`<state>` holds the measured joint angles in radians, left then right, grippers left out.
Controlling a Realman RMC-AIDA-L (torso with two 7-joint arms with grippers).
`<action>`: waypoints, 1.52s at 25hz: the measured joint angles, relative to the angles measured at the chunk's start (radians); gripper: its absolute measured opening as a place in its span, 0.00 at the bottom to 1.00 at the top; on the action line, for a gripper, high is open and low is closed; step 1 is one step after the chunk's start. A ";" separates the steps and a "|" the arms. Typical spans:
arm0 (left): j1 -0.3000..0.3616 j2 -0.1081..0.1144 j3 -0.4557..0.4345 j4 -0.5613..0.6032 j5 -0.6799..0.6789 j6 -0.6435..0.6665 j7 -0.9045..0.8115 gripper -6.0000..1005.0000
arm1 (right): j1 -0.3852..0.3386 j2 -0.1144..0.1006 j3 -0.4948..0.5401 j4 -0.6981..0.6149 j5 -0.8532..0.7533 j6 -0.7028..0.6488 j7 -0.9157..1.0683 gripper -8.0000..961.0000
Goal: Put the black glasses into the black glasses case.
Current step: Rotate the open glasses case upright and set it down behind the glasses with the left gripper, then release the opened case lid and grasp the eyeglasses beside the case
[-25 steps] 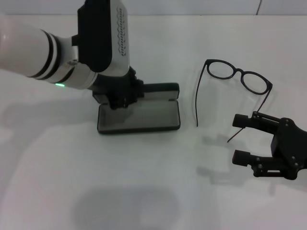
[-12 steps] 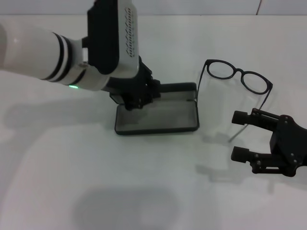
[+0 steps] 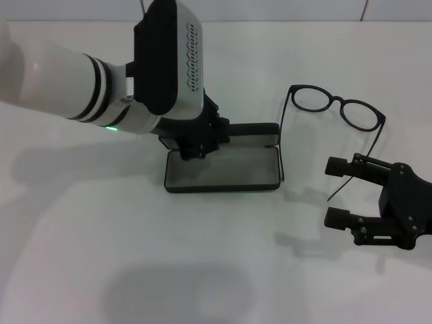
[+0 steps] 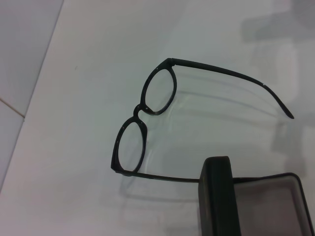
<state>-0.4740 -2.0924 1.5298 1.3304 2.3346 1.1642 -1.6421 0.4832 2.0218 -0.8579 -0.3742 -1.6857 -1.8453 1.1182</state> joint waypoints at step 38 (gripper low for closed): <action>-0.035 0.162 -0.692 -0.818 -0.594 0.688 0.255 0.78 | -0.002 -0.101 0.031 -0.014 0.002 -0.114 0.004 0.91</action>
<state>-0.5090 -1.9303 0.8380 0.5120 1.7402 1.8525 -1.3876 0.4815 1.9206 -0.8273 -0.3881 -1.6842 -1.9589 1.1218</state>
